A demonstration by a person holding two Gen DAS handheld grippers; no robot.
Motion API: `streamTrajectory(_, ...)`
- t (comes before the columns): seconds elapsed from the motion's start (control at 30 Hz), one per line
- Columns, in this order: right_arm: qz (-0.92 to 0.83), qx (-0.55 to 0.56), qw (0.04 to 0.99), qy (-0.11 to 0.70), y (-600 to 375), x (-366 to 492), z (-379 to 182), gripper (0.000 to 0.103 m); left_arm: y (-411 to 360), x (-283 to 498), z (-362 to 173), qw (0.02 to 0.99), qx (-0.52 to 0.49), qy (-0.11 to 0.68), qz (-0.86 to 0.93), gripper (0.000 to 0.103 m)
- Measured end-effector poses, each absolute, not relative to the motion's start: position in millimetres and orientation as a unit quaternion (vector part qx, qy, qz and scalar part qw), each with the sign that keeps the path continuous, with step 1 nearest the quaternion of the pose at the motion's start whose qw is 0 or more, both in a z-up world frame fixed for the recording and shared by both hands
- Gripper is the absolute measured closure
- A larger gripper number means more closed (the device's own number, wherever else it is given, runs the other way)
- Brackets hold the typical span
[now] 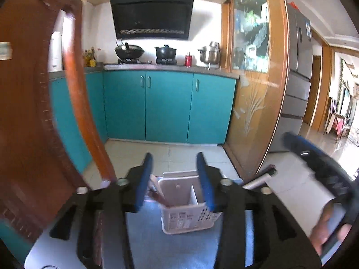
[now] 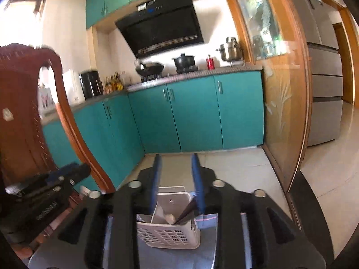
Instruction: Organize utensils
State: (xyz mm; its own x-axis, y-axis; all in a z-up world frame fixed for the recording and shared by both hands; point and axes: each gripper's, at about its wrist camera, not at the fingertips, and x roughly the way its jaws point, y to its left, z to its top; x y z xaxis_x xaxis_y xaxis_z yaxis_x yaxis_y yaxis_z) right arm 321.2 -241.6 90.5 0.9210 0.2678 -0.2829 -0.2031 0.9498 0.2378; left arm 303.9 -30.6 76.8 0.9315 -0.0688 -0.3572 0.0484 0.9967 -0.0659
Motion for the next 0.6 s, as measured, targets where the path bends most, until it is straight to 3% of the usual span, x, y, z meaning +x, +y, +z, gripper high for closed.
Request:
streamTrajectory(0.07, 0.127, 0.112, 0.976, 0.135, -252, 290, 99, 0.045, -29, 279, 77, 0.984, -0.028, 0.173, -0.023, 0.036)
streamTrajectory(0.23, 0.12, 0.063, 0.981, 0.141, -266, 213, 84, 0.014, -32, 210, 64, 0.985, -0.028, 0.172, -0.023, 0.017)
streamTrajectory(0.4, 0.089, 0.035, 0.976, 0.194, -267, 161, 56, 0.003, -33, 147, 52, 0.984, -0.028, 0.177, -0.02, 0.006)
streamTrajectory(0.6, 0.062, -0.005, 0.98, 0.188, -259, 95, 44, 0.003, -38, 81, 34, 0.982, -0.005, 0.19, -0.019, 0.004)
